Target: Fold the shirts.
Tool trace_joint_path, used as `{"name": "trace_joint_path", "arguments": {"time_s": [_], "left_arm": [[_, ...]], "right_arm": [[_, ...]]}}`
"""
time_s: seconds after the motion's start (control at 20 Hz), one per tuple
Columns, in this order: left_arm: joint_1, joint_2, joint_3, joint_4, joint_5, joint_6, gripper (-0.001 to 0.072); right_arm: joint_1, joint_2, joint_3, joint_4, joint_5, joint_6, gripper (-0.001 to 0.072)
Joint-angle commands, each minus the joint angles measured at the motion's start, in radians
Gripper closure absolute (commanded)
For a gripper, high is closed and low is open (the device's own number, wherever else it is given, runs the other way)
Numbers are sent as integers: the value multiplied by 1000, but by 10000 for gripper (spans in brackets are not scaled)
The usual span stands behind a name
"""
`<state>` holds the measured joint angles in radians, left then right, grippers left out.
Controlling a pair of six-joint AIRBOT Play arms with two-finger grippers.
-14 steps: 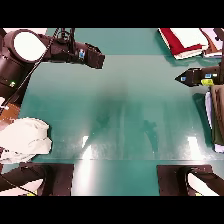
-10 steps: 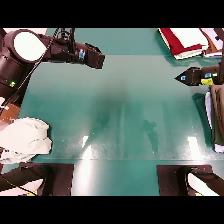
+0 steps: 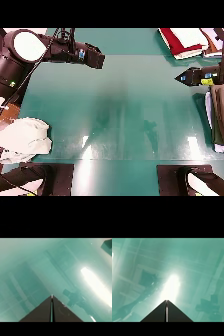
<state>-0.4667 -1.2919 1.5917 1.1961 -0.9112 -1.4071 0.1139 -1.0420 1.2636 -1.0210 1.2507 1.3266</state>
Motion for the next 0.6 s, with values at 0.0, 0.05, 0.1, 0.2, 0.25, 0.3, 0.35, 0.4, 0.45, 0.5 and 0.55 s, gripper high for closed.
{"name": "trace_joint_path", "arguments": {"time_s": [0.0, 0.05, 0.1, 0.2, 0.25, 0.3, 0.35, 0.4, 0.45, 0.5, 0.55], "left_arm": [[0, 0, 0, 1, 43, 1, 683], [4, 1, 2, 3, 71, 0, 683], [11, 6, 8, 3, 45, -7, 683], [55, 40, 7, 25, -80, -9, 684], [93, 72, -5, 55, -150, -14, 684], [134, 115, -31, 87, -199, -31, 684], [182, 172, -72, 116, -236, -37, 684], [240, 244, -132, 135, -259, -38, 684], [303, 326, -201, 162, -271, -45, 684], [362, 404, -269, 207, -283, -70, 684], [430, 487, -343, 258, -298, -108, 684]], "right_arm": [[0, 0, 0, 0, 27, 0, 697], [0, 0, 0, 0, 32, 0, 697], [0, 0, 0, 0, 32, 0, 697], [0, 0, 0, -2, 33, 0, 697], [0, 0, 0, -1, 35, 0, 697], [0, 0, 0, -1, 40, 0, 697], [1, 0, 0, -1, 45, 0, 697], [0, 0, 0, -1, 51, 0, 697], [0, 0, 0, -1, 53, 0, 697], [0, 0, 0, -1, 53, 0, 697], [0, 0, 0, -1, 53, 0, 697]]}}
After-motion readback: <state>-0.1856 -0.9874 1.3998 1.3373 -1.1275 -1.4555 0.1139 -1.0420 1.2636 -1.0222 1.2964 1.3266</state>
